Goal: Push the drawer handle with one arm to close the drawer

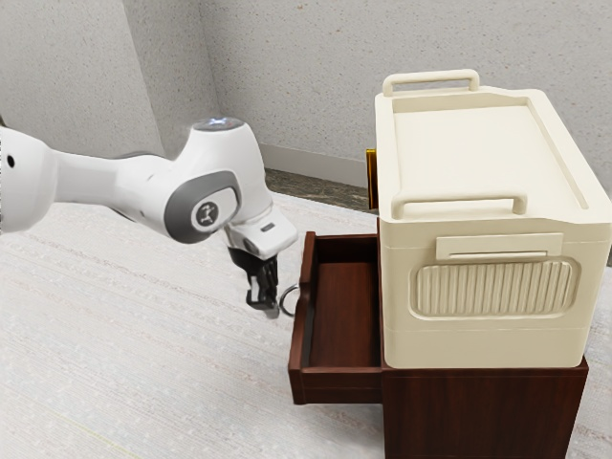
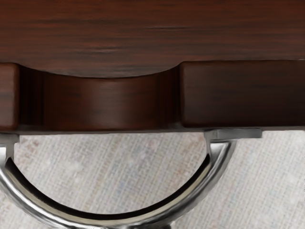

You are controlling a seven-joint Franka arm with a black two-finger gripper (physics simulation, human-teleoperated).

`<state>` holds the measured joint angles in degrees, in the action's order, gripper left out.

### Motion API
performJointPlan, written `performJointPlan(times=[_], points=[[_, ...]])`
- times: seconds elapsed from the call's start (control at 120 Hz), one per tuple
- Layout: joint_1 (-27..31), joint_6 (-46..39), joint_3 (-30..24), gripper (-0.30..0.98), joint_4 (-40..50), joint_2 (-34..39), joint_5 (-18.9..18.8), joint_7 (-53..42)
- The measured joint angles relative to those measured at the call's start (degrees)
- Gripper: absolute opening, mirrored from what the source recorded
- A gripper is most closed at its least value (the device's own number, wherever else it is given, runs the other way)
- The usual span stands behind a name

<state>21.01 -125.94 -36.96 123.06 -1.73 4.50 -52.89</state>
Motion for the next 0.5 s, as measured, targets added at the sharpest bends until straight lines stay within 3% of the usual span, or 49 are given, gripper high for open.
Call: performJointPlan(times=[0.5], points=[[-2.14, -0.20, -1.50, -0.10, -5.52, -5.27, -0.83, 0.80]])
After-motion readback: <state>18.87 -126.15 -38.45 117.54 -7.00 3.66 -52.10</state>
